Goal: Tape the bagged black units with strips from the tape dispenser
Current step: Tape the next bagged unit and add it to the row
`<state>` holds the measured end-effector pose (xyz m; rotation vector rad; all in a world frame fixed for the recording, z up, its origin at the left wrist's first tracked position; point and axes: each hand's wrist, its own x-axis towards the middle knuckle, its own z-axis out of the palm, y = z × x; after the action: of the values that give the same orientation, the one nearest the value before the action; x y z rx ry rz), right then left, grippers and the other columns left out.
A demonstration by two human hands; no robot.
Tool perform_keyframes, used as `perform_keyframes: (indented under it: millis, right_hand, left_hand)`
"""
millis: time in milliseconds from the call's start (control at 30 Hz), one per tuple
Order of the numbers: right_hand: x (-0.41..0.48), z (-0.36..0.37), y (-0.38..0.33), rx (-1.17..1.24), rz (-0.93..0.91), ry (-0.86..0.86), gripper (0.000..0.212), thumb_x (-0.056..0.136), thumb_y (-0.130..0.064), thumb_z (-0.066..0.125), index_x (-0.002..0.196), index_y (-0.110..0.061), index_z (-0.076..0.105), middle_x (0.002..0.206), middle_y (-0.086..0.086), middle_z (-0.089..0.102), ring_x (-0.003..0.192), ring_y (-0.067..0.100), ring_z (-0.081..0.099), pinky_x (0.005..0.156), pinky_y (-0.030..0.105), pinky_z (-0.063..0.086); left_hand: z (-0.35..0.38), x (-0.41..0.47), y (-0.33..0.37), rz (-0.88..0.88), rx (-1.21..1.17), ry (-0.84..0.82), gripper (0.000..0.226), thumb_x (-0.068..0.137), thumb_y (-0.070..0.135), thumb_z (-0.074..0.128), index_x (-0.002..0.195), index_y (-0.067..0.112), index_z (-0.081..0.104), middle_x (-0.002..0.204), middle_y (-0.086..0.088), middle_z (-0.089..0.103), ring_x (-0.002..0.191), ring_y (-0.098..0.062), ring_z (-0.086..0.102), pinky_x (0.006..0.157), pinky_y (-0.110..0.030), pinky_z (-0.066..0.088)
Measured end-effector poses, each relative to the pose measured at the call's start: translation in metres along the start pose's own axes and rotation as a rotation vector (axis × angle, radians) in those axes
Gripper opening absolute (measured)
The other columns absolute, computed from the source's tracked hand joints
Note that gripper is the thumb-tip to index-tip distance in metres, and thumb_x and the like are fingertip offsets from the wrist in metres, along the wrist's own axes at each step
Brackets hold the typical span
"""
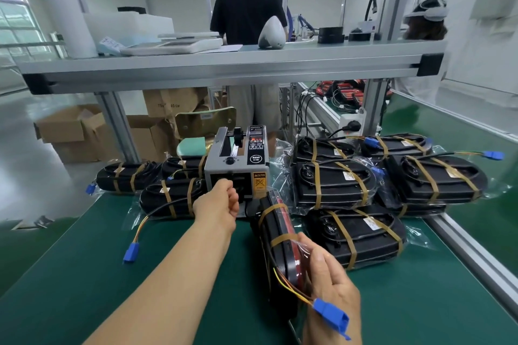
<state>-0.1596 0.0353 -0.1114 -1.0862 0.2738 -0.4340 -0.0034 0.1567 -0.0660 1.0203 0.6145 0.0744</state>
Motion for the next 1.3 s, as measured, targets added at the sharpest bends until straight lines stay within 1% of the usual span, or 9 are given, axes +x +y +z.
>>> perform_keyframes:
  millis: [167,233,300,500,633,700,800,1100,1300]
  right_hand:
    - [0.003,-0.001,0.006,0.017,0.065,-0.026,0.032,0.099,-0.017,0.053,0.087,-0.023,0.081,0.102,-0.001,0.078,0.097,0.014,0.074,0.084,0.030,0.056]
    - [0.003,0.000,0.007,0.012,0.075,-0.021,0.031,0.100,-0.018,0.052,0.091,-0.023,0.081,0.101,0.004,0.078,0.094,0.019,0.075,0.080,0.031,0.058]
    - [0.003,0.001,0.007,0.030,0.097,-0.023,0.028,0.100,-0.018,0.052,0.097,-0.019,0.079,0.097,0.009,0.078,0.091,0.025,0.075,0.072,0.028,0.061]
    - [0.005,0.002,0.009,-0.002,0.141,-0.029,0.032,0.103,-0.020,0.049,0.095,-0.026,0.080,0.097,0.007,0.078,0.093,0.024,0.075,0.078,0.031,0.059]
    - [0.004,0.002,0.010,-0.052,0.130,-0.042,0.032,0.103,-0.024,0.050,0.096,-0.036,0.078,0.100,0.002,0.078,0.096,0.021,0.074,0.088,0.042,0.057]
    - [0.004,0.001,0.011,-0.069,0.129,-0.044,0.032,0.103,-0.025,0.049,0.096,-0.037,0.078,0.099,0.002,0.078,0.096,0.022,0.074,0.088,0.042,0.057]
    - [0.004,0.000,0.011,-0.089,0.123,-0.051,0.031,0.103,-0.027,0.049,0.098,-0.038,0.078,0.097,0.004,0.078,0.097,0.023,0.073,0.089,0.042,0.057]
    - [0.006,-0.001,0.014,-0.087,0.117,-0.068,0.031,0.102,-0.027,0.049,0.099,-0.038,0.077,0.098,0.003,0.078,0.097,0.022,0.073,0.089,0.042,0.057]
    - [0.007,-0.002,0.014,-0.095,0.113,-0.086,0.030,0.102,-0.030,0.049,0.099,-0.039,0.077,0.097,0.002,0.078,0.094,0.021,0.074,0.084,0.039,0.057]
  left_hand:
    - [-0.042,-0.060,0.000,0.063,0.410,-0.592,0.024,0.087,0.014,0.067,0.064,0.019,0.067,0.061,0.002,0.056,0.049,-0.006,0.049,0.048,-0.018,0.045]
    - [-0.052,-0.078,-0.006,0.074,0.590,-0.711,0.021,0.083,0.017,0.071,0.063,0.020,0.071,0.061,0.003,0.054,0.051,-0.006,0.046,0.051,-0.018,0.042]
    - [-0.055,-0.085,-0.010,0.130,0.690,-0.693,0.018,0.082,0.017,0.073,0.064,0.020,0.072,0.058,0.002,0.050,0.051,-0.007,0.041,0.053,-0.019,0.036]
    - [-0.051,-0.087,-0.013,0.254,0.828,-0.679,0.021,0.082,0.010,0.074,0.062,0.017,0.070,0.054,0.009,0.060,0.043,0.003,0.046,0.045,-0.008,0.035]
    - [-0.048,-0.081,-0.011,0.367,0.949,-0.672,0.015,0.082,0.016,0.075,0.071,0.007,0.070,0.062,0.010,0.065,0.053,0.003,0.053,0.059,-0.013,0.041]
    - [-0.048,-0.076,-0.009,0.398,1.015,-0.686,0.015,0.083,0.021,0.074,0.073,0.010,0.070,0.062,0.011,0.063,0.057,0.001,0.052,0.062,-0.018,0.040]
    - [-0.049,-0.072,-0.007,0.413,1.083,-0.730,0.019,0.084,0.025,0.072,0.065,0.024,0.068,0.054,0.014,0.053,0.048,0.000,0.040,0.052,-0.015,0.033]
    - [-0.047,-0.069,-0.011,0.464,1.061,-0.750,0.022,0.085,0.022,0.073,0.064,0.023,0.067,0.053,0.014,0.051,0.046,0.003,0.040,0.047,-0.008,0.033]
    - [-0.046,-0.069,-0.014,0.463,1.046,-0.740,0.020,0.084,0.022,0.072,0.064,0.025,0.067,0.056,0.010,0.053,0.051,-0.004,0.044,0.054,-0.020,0.038]
